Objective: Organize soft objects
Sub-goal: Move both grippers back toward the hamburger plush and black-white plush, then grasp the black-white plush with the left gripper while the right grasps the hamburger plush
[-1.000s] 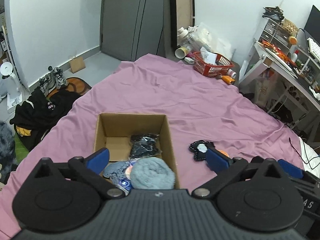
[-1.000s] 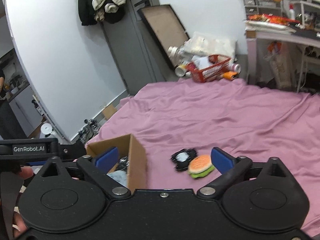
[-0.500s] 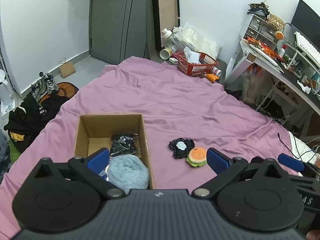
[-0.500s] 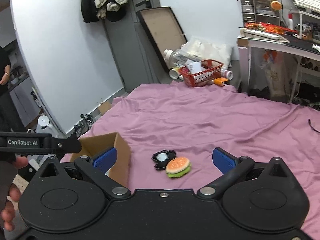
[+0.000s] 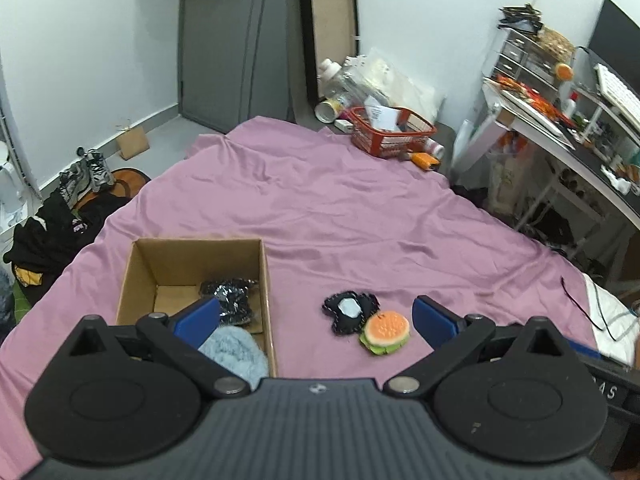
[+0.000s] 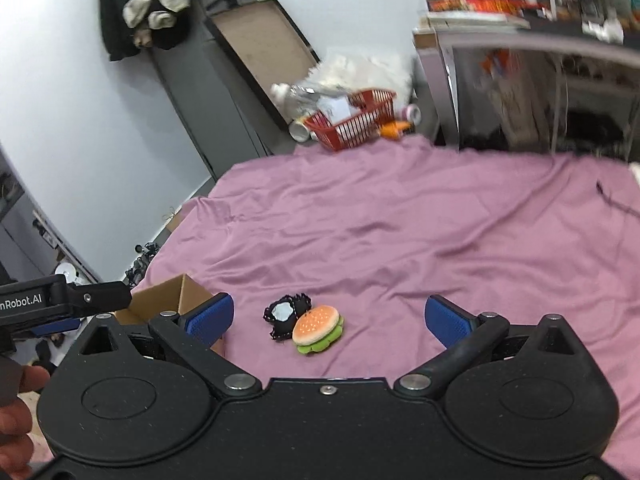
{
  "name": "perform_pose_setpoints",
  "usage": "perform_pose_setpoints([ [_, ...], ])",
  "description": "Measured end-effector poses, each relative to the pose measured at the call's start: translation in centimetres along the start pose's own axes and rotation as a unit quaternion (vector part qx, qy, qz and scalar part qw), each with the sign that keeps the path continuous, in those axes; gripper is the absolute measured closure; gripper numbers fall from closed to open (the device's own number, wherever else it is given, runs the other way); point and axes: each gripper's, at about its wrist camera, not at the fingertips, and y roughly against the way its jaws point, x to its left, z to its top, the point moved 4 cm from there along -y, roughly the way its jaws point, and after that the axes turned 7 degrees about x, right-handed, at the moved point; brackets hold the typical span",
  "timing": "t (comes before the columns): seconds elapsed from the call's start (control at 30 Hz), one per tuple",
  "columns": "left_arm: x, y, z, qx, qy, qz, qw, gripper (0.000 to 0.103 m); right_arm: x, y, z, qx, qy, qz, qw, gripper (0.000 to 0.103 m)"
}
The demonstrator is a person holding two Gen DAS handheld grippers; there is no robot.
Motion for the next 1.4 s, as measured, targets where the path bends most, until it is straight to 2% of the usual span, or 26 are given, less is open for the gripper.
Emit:
perform_pose_setpoints([
  [0.27,-0.4,-3.5,0.6,0.007,0.018,-0.004,0.9998,0.004,-0.1,-4.0,-0.2,0.032,-0.026,0.019,0.999,0.0],
  [0.43,-0.6,-5.8,0.8,0.022,0.027,-0.017,0.9993,0.018,-0.1,-6.2,-0.1,0.045,-0.027,0.031,0.998,0.001],
  [0.7,-0.7,-10.0,1.4,0.06,0.048,-0.027,0.9967,0.045,-0.9,-10.2,-0.1,0.081,-0.072,0.056,0.993,0.017],
  [0.87,-1.4,-12.4,1.5,0.078,0.044,-0.026,0.9956,0.048,-0.9,-12.6,-0.6,0.111,-0.081,0.068,0.988,0.03],
  [0.93,-1.7,-13.6,1.5,0.093,0.043,-0.029,0.9943,0.054,-1.2,-13.4,-0.9,0.118,-0.083,0.068,0.987,0.032],
  [1.07,-2.5,-15.6,1.4,0.116,0.049,-0.034,0.9914,0.055,-2.3,-15.2,-1.3,0.143,-0.102,0.068,0.982,0.044],
  [1.13,-2.9,-16.6,1.2,0.125,0.046,-0.029,0.9907,0.055,-2.7,-16.0,-1.6,0.149,-0.106,0.069,0.981,0.047],
  [1.17,-3.1,-17.1,1.1,0.129,0.043,-0.028,0.9903,0.055,-2.8,-16.5,-1.8,0.156,-0.103,0.066,0.98,0.056],
  [1.27,-3.5,-18.7,0.9,0.145,0.039,-0.019,0.9885,0.055,-3.3,-17.0,-1.9,0.156,-0.103,0.071,0.98,0.074],
  [1.4,-3.8,-20.7,0.3,0.166,0.041,-0.001,0.9852,0.052,-4.1,-16.9,-1.6,0.146,-0.115,0.073,0.98,0.079],
])
